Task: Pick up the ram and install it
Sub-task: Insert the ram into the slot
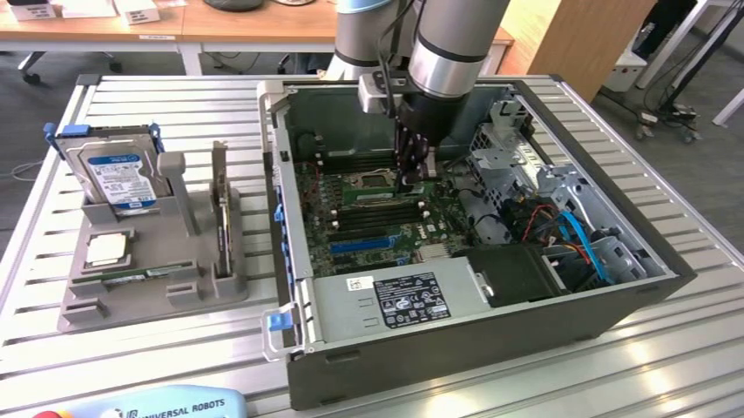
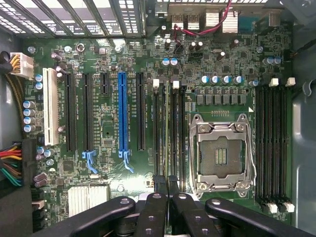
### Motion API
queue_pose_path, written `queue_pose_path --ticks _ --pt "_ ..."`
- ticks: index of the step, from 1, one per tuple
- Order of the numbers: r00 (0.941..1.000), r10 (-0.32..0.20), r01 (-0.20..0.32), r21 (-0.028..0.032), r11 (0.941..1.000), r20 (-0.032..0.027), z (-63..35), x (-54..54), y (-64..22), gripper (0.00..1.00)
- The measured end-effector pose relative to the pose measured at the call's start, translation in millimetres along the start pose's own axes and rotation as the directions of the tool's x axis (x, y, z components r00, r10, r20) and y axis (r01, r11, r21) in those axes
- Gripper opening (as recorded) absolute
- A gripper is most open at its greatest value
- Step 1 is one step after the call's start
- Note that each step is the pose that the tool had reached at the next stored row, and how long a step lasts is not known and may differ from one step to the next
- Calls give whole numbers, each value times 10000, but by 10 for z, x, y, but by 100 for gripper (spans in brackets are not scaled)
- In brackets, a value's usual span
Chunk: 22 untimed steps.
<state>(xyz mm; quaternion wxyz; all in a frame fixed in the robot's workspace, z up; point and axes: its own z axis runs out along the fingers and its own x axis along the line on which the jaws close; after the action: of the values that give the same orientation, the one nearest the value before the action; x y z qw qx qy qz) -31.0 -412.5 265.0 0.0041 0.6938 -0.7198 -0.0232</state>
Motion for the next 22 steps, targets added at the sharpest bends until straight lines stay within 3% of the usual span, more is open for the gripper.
queue_pose_path --ticks 22 --pt "10000 0 0 1 10000 -1 148 4 -6 11"
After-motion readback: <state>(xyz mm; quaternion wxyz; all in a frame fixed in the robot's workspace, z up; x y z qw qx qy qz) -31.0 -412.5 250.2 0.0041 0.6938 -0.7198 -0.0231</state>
